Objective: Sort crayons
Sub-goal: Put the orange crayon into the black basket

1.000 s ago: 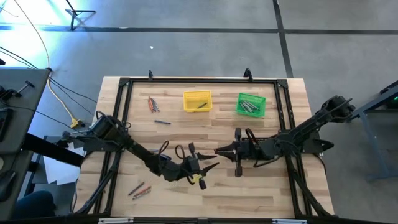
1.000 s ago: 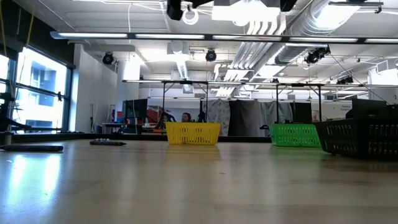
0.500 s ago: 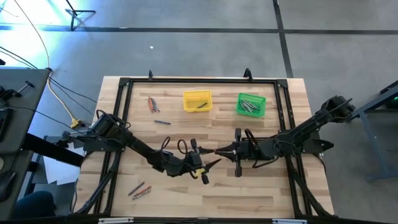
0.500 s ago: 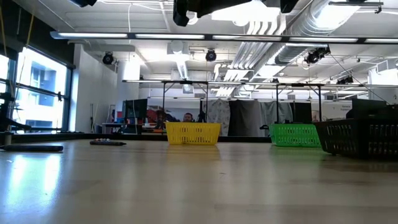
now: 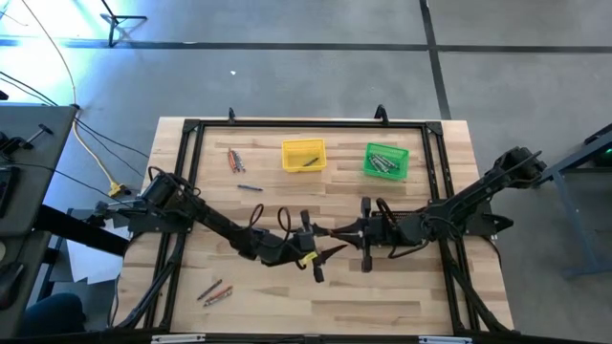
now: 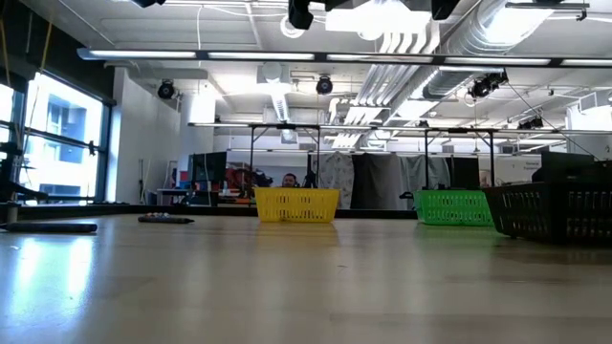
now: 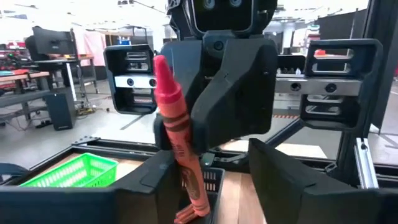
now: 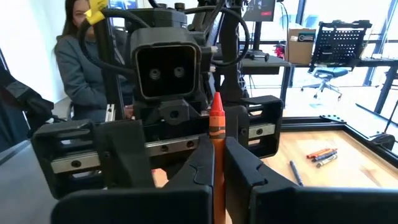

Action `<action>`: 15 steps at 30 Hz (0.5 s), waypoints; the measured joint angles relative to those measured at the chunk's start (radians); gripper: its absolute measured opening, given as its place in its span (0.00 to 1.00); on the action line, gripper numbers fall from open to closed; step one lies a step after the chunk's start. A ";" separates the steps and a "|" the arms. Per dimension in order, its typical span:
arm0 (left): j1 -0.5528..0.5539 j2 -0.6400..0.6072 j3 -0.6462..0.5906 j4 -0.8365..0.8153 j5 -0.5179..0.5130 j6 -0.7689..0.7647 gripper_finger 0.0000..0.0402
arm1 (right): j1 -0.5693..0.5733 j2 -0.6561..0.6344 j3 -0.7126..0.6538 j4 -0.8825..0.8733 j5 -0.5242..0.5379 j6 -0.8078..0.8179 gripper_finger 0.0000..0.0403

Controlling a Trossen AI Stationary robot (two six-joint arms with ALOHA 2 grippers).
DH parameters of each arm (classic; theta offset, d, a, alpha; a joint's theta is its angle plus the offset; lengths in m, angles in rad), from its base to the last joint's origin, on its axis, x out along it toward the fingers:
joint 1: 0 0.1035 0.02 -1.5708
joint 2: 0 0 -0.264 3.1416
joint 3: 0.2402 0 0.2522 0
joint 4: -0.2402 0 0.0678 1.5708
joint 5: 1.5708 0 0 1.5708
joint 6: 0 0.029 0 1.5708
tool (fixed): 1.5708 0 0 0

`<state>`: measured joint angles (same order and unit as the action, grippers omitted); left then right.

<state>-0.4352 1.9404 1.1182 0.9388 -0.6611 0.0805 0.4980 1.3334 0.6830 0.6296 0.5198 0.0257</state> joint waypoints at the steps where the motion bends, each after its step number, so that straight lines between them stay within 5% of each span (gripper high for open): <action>1: 0.001 0.000 0.000 0.000 0.000 0.000 0.37 | 0.000 0.000 0.000 0.000 0.000 0.000 0.01; 10: 0.003 0.000 0.000 -0.017 -0.011 -0.003 0.04 | 0.002 0.000 0.000 0.001 -0.014 -0.003 0.01; 15: 0.002 0.000 0.000 -0.019 -0.007 -0.005 0.03 | 0.009 0.000 0.000 0.003 -0.015 -0.003 0.01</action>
<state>-0.4328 1.9400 1.1179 0.9196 -0.6682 0.0757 0.5071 1.3334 0.6830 0.6330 0.5050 0.0227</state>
